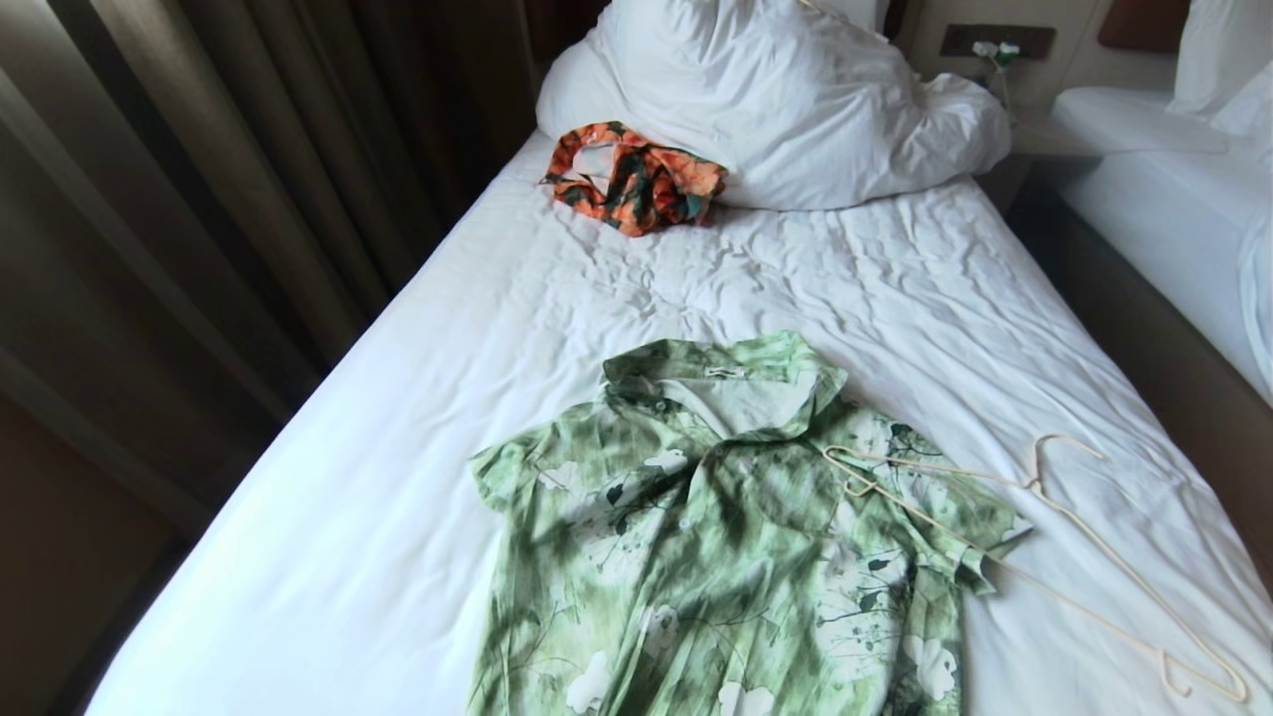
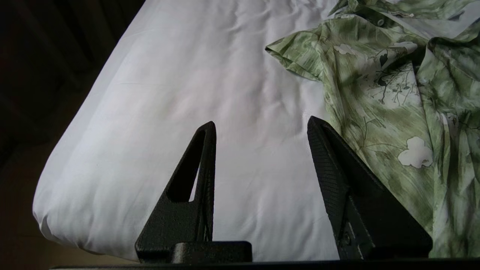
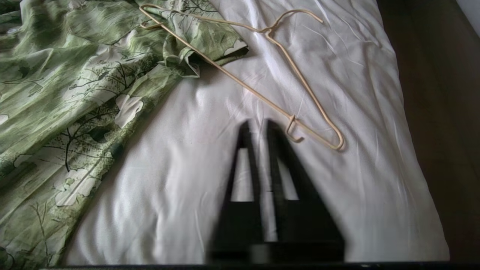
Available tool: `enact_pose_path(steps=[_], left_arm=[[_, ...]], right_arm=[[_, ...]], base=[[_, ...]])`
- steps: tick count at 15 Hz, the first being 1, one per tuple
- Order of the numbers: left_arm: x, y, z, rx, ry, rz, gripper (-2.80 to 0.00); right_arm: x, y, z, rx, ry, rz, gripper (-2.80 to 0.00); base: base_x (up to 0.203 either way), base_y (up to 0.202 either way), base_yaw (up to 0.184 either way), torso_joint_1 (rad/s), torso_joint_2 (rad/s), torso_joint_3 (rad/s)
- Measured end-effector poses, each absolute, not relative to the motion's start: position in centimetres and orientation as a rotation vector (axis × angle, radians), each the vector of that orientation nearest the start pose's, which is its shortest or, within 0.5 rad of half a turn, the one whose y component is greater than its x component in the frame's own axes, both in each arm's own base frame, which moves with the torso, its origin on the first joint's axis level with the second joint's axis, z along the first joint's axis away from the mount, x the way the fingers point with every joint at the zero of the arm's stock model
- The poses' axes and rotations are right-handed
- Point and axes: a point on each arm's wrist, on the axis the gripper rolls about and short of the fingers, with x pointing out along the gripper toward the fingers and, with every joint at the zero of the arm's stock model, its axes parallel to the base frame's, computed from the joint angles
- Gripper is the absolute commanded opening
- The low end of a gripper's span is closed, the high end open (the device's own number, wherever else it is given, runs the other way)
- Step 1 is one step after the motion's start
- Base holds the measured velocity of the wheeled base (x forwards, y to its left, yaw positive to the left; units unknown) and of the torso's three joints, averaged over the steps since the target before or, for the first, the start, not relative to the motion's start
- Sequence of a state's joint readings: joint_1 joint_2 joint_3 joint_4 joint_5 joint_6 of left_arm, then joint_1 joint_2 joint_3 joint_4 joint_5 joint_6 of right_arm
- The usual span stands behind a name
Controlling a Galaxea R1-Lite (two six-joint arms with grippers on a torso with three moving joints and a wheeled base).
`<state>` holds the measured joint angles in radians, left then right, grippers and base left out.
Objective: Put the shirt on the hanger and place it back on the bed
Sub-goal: Lift the shirt and hanger
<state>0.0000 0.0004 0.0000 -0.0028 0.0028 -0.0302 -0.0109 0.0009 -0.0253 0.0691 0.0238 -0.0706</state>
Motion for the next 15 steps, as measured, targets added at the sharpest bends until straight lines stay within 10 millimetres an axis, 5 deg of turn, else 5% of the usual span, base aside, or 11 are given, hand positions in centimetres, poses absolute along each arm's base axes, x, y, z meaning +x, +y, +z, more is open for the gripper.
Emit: enact_pose_path(steps=[9,15], left_arm=[[-2.3,0.0,7.6,-0.03,-0.003,0.002,-2.8],[-2.3,0.0,7.6,-0.03,-0.003,0.003,-2.8]], right_arm=[[-2.6,0.1,7.8,-0.085,0.048,0.023,-2.8],[-2.6,0.1,10.9,-0.082,0.031,0.018,-2.8]], base=[[0.0,0.0,0.0,0.0,0.0,0.0],[0.0,0.0,0.0,0.0,0.0,0.0]])
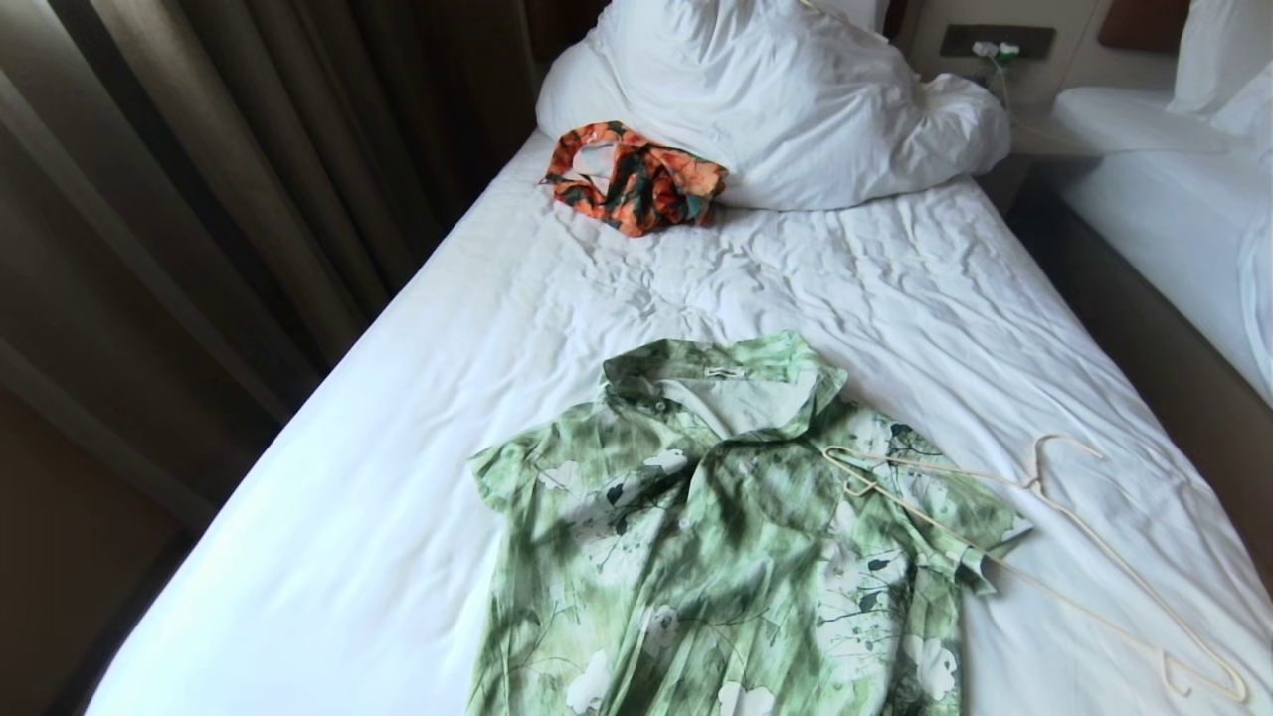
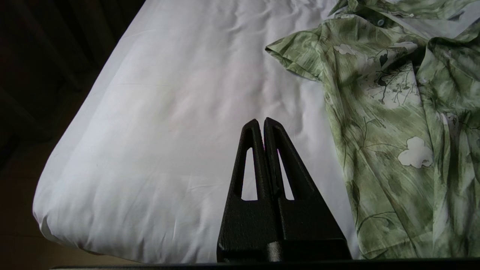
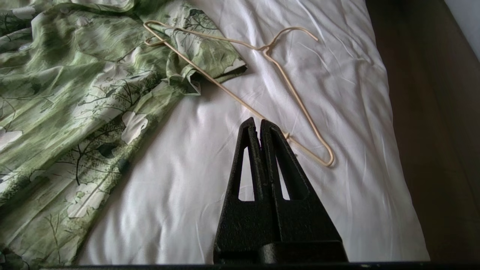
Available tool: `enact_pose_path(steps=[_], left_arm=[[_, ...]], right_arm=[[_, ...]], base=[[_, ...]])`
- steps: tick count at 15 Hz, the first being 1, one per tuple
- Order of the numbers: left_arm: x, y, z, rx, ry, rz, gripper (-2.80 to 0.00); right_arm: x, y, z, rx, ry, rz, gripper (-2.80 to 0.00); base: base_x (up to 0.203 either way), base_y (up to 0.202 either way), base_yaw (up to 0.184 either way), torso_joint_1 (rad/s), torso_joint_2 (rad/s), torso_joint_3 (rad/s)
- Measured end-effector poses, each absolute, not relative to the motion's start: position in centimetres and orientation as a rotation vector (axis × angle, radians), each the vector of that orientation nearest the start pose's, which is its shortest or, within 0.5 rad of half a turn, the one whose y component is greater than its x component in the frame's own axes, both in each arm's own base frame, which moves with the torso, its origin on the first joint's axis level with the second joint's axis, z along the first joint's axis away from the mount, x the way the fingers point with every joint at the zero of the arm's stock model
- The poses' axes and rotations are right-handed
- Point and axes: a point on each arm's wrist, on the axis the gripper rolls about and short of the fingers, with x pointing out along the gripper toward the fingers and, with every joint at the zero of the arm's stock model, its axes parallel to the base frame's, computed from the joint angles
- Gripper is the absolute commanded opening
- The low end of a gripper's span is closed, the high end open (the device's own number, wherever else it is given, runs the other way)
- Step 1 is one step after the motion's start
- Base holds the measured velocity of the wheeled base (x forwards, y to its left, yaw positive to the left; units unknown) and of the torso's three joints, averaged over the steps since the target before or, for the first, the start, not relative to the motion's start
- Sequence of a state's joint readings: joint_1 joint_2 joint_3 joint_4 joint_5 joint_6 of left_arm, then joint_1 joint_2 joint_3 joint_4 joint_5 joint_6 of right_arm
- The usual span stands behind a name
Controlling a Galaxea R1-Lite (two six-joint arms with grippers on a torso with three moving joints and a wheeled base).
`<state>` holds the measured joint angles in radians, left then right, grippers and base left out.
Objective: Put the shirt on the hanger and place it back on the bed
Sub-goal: Lift the shirt and hanger
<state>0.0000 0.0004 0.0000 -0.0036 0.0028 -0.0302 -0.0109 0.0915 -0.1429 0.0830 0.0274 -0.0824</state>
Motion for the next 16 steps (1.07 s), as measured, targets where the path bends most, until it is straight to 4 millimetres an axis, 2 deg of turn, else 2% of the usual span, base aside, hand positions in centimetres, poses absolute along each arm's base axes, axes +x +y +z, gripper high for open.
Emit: enact_pose_path(steps=[3,5,11,16], left_arm=[[-2.3,0.0,7.6,-0.03,-0.002,0.003,-2.8],[-2.3,0.0,7.6,-0.03,-0.002,0.003,-2.8],[-2.3,0.0,7.6,-0.03,-0.002,0.002,-2.8],[-2.3,0.0,7.6,-0.03,-0.002,0.003,-2.8]], right_arm=[[-2.1,0.1,13.0,-0.06,0.04,0.018,-2.8],[-1.9,0.1,13.7,-0.058,0.048,0.019,-2.8],[-1.0,0.1,14.8,-0.01,0.087,0.018,-2.8],[-0.6,0.1,15.0,-0.007,0.11,0.014,-2.8]], base=[[0.0,0.0,0.0,0.0,0.0,0.0],[0.0,0.0,0.0,0.0,0.0,0.0],[0.0,0.0,0.0,0.0,0.0,0.0],[0.0,0.0,0.0,0.0,0.0,0.0]])
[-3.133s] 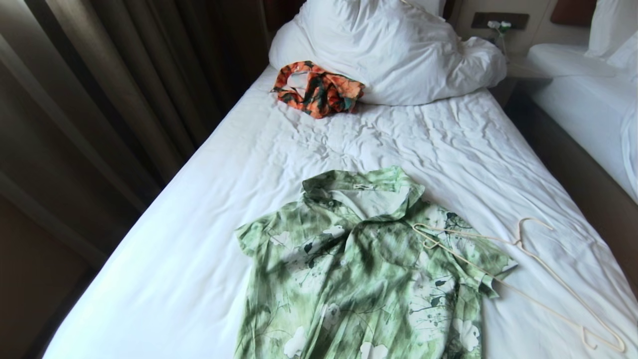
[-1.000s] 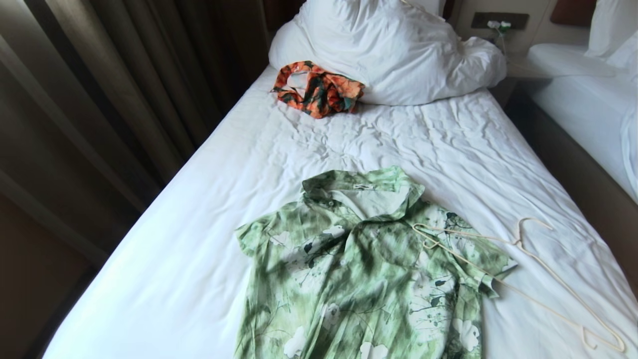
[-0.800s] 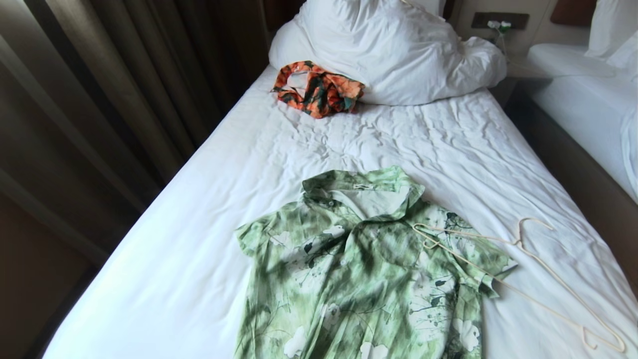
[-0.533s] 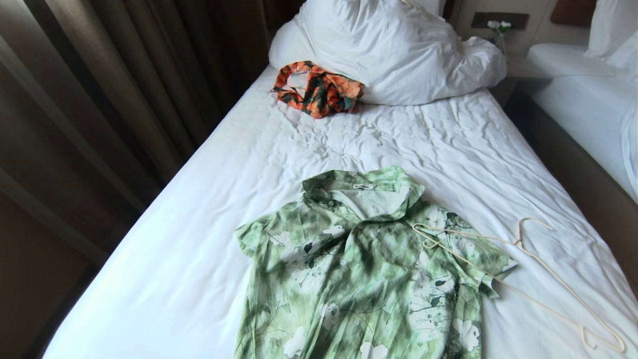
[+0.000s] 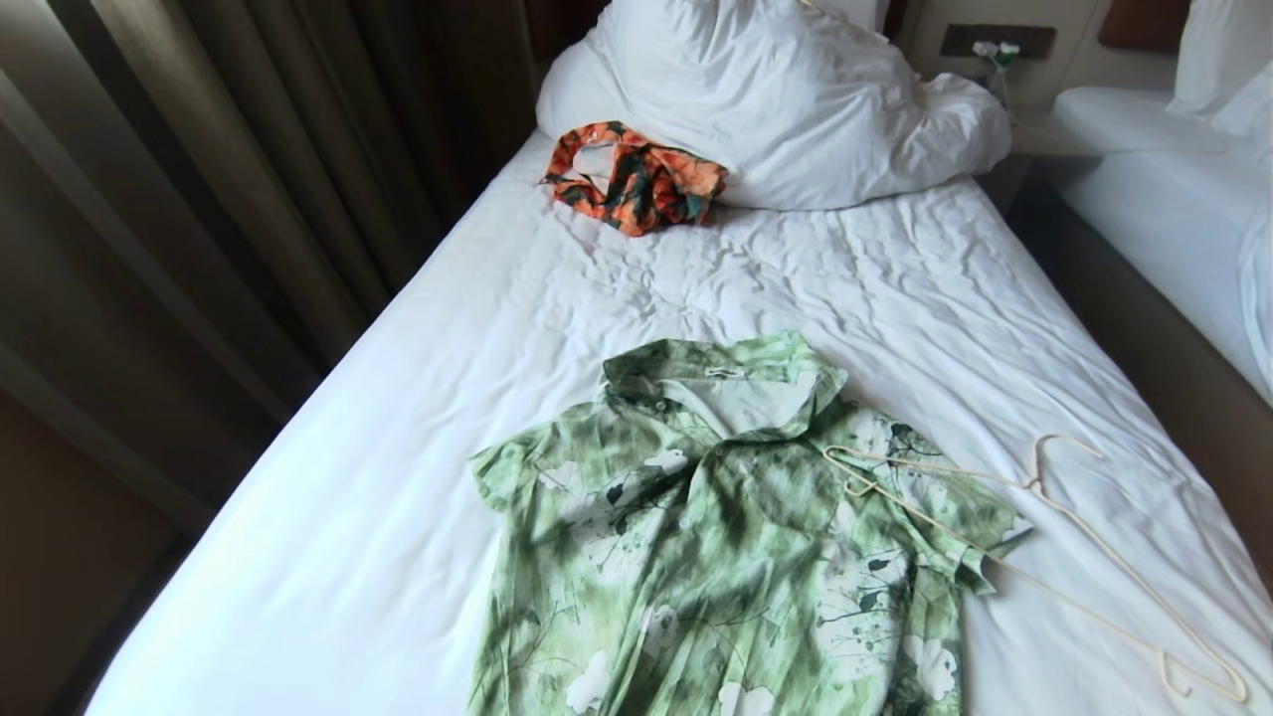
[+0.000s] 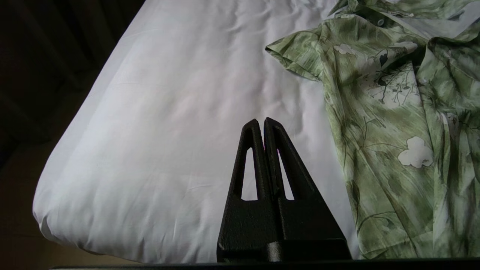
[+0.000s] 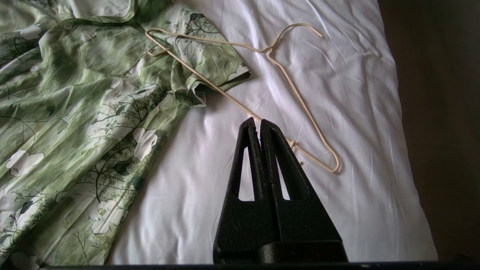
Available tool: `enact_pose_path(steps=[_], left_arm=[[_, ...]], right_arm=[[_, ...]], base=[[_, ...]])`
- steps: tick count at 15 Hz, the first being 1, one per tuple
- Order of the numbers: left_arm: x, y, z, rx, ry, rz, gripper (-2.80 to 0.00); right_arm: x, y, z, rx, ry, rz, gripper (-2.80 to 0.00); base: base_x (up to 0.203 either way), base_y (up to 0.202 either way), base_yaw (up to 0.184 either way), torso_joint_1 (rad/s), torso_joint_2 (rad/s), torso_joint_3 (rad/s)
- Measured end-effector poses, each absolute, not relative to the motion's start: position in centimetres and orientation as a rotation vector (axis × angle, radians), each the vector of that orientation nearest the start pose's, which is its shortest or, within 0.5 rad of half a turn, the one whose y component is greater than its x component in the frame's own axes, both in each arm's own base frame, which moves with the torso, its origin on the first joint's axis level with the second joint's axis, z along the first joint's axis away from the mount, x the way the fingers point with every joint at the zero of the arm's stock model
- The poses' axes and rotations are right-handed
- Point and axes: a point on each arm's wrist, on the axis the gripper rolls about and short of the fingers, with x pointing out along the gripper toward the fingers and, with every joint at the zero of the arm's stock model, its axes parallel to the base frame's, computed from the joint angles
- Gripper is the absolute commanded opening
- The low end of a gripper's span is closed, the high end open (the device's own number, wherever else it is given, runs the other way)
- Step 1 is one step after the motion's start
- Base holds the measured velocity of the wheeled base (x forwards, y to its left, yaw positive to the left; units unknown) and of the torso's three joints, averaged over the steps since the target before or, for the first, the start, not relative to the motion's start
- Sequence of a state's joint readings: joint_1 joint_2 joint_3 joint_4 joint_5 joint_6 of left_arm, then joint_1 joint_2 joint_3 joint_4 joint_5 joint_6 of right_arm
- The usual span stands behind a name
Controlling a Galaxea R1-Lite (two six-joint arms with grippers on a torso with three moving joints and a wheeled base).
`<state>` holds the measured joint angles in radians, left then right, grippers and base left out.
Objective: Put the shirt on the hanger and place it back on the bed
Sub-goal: Lift the shirt and hanger
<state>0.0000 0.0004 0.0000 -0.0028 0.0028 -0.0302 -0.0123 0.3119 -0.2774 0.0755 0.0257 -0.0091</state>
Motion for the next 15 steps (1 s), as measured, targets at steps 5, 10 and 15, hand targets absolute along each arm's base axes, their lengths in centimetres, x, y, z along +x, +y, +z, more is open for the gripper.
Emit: enact_pose_path(steps=[5,10,15], left_arm=[[-2.3,0.0,7.6,-0.03,-0.003,0.002,-2.8],[-2.3,0.0,7.6,-0.03,-0.003,0.002,-2.8],[-2.3,0.0,7.6,-0.03,-0.002,0.003,-2.8]], right_arm=[[0.7,0.1,16.0,0.069,0.168,0.009,-2.8],[3.8,0.0,18.0,0.118,0.238,0.005,-2.8],[8.2,-0.1,18.5,0.129,0.369,-0.008,-2.8]], base=[[0.0,0.0,0.0,0.0,0.0,0.0],[0.0,0.0,0.0,0.0,0.0,0.0],[0.0,0.0,0.0,0.0,0.0,0.0]])
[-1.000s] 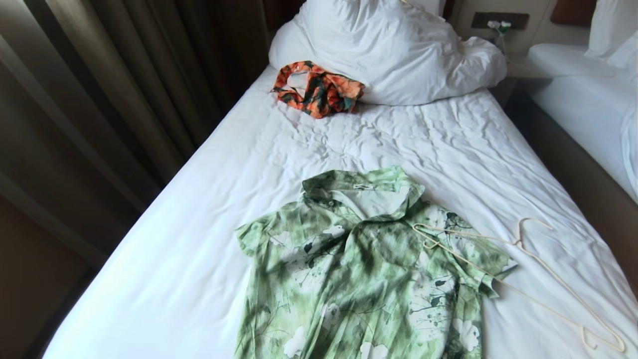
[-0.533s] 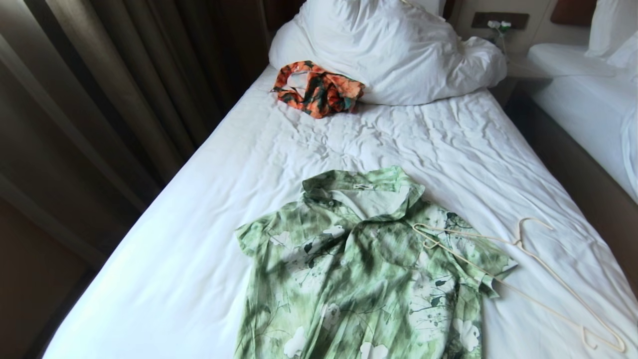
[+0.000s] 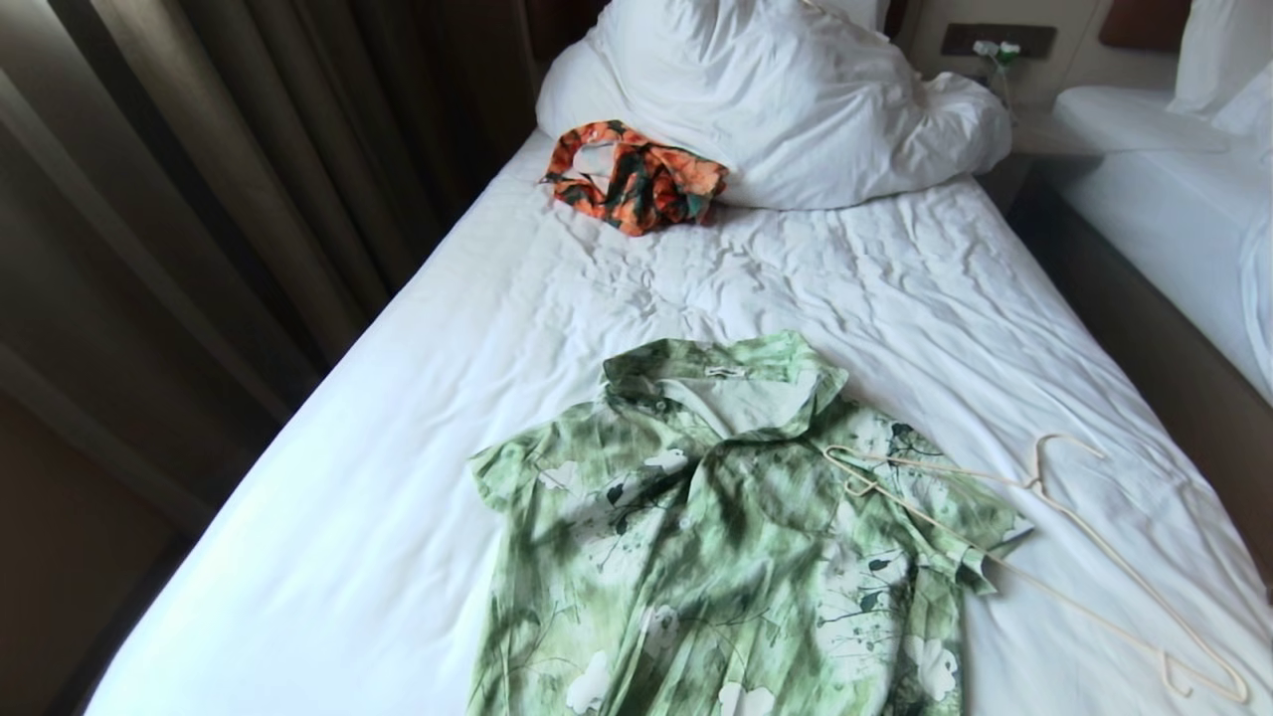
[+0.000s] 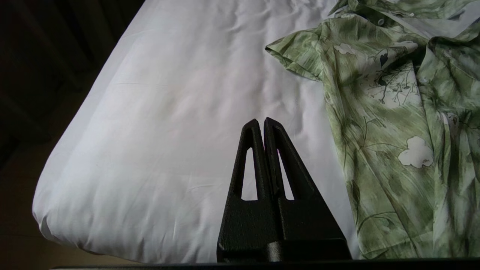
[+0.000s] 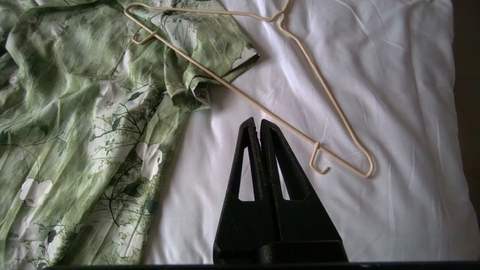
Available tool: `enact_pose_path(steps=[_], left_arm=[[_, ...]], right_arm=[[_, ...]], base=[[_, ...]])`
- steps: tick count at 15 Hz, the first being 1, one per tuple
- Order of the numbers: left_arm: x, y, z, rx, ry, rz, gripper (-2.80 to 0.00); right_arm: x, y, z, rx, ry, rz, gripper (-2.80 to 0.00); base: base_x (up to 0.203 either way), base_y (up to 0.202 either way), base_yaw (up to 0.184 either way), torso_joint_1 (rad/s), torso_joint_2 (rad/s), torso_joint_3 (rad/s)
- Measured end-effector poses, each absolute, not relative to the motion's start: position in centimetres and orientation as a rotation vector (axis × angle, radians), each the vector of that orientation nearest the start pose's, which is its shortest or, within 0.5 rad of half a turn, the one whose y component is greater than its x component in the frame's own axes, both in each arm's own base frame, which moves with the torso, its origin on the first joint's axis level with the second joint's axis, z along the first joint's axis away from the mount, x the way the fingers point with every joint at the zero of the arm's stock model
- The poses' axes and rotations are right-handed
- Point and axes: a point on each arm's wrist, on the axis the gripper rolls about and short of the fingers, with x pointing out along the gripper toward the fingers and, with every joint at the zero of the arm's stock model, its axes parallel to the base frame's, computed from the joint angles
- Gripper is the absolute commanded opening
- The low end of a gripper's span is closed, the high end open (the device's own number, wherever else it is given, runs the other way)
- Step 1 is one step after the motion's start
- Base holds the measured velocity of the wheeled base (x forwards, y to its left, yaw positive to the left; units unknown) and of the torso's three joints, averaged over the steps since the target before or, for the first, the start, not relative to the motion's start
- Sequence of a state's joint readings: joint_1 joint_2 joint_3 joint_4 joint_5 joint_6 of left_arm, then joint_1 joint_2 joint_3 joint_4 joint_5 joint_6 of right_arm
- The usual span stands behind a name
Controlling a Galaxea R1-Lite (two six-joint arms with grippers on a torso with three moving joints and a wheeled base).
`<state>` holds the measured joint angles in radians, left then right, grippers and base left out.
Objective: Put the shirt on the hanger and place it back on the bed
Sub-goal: Lift the shirt and hanger
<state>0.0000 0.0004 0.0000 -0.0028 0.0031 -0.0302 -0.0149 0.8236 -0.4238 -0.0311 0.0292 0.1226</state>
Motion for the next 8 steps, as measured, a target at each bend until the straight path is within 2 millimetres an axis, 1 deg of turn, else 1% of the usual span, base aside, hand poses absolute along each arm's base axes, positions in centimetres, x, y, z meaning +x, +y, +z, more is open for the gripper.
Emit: enact_pose_path(steps=[5,8], left_arm=[[-2.3,0.0,7.6,-0.03,-0.003,0.003,-2.8],[-2.3,0.0,7.6,-0.03,-0.003,0.002,-2.8]], right_arm=[[12.6,-0.3,18.3,0.136,0.511,-0.026,-2.8],[14.9,-0.9,17.8,0.157,0.588,-0.043,-2.8]], base=[[0.0,0.0,0.0,0.0,0.0,0.0],[0.0,0.0,0.0,0.0,0.0,0.0]])
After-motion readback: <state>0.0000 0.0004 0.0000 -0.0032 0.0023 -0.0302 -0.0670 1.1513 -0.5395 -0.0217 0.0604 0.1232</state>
